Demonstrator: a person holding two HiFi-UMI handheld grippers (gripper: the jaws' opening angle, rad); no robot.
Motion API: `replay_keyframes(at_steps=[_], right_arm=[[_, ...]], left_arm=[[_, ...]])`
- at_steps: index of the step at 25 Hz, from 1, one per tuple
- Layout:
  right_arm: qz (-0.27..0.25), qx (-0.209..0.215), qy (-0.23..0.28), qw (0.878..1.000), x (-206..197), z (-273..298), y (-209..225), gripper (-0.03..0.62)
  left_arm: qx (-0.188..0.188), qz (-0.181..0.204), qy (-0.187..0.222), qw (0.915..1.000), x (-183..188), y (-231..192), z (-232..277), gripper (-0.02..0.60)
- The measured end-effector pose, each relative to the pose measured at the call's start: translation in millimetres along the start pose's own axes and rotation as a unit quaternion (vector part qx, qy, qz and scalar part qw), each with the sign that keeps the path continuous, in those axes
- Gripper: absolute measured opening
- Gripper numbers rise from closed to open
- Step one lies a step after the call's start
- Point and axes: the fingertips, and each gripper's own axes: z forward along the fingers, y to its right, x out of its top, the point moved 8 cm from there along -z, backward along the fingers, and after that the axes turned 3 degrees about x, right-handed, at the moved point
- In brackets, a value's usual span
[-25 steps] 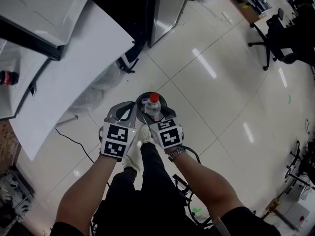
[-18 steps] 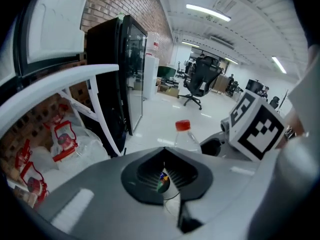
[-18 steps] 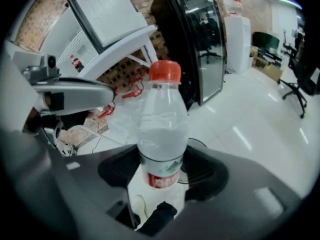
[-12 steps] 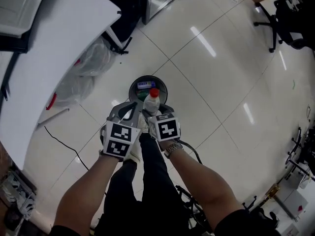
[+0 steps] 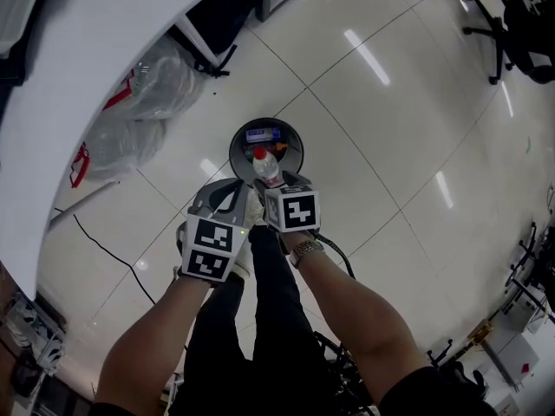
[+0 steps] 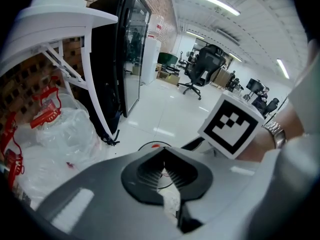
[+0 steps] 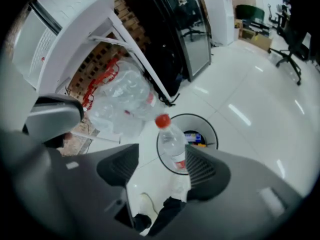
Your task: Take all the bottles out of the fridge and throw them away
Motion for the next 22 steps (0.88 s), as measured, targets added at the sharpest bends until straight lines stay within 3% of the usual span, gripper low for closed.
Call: replay_keyframes(at_steps=[11,22], right_arm=[[-0.020,0.020,-0.005,1.000,-8,-13,-19,0.270],[-0.053,0.035,0.013,0.998,8,-52,-43,0.270]], left_arm=[[0.017,-0.007,0.004,0.9998,3,-2,-15,0.003],[0.046,-0.007,0.023,0.9987,20,4,-55,0.003]])
